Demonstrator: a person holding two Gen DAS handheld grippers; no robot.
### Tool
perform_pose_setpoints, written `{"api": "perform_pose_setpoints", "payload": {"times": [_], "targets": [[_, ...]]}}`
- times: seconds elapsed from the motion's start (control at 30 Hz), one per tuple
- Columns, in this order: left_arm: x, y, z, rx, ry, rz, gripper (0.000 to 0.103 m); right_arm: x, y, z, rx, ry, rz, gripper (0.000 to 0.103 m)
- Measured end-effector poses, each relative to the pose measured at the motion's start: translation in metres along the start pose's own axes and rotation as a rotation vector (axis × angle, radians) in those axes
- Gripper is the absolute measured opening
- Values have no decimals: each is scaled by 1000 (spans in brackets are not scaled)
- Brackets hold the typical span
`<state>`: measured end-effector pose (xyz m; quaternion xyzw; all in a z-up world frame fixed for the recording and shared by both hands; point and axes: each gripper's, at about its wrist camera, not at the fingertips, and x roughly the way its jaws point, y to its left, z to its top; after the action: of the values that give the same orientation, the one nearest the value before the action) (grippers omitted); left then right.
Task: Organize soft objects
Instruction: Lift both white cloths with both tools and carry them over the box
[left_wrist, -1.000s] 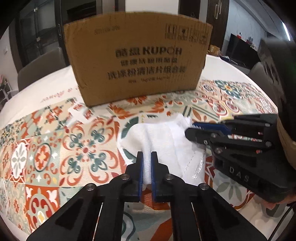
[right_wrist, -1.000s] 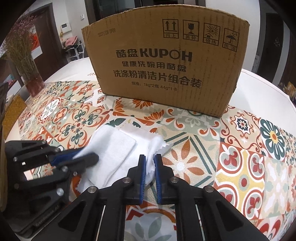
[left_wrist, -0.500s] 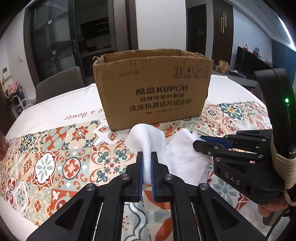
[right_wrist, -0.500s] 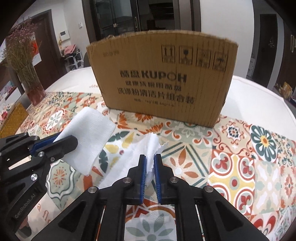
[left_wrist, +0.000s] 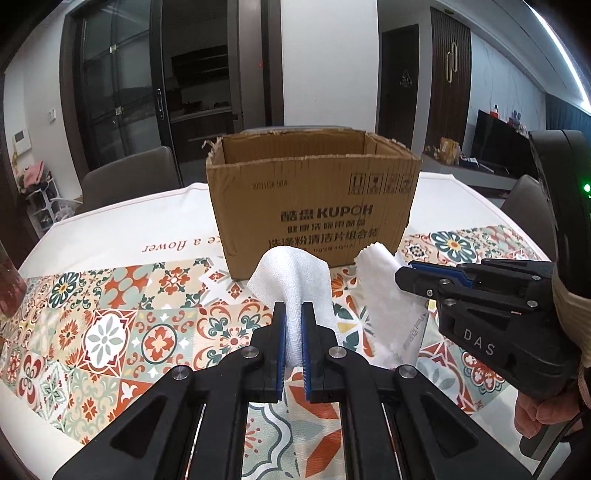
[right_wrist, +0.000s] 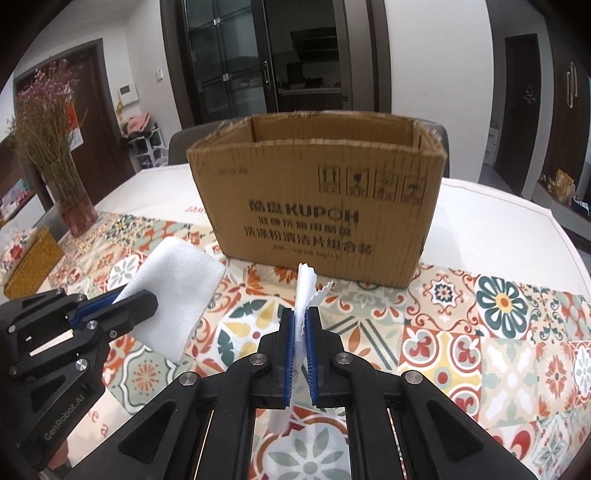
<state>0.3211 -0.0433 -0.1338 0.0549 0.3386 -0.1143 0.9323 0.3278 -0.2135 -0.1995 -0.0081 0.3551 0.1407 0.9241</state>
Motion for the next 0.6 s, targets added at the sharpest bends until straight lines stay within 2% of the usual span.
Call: {"api": "perform_pose_setpoints", "payload": {"times": [0.6], "targets": [[-46,-4,40,-4,-103,-9,9,-60,-2,33,35,-125,-33,7]]}}
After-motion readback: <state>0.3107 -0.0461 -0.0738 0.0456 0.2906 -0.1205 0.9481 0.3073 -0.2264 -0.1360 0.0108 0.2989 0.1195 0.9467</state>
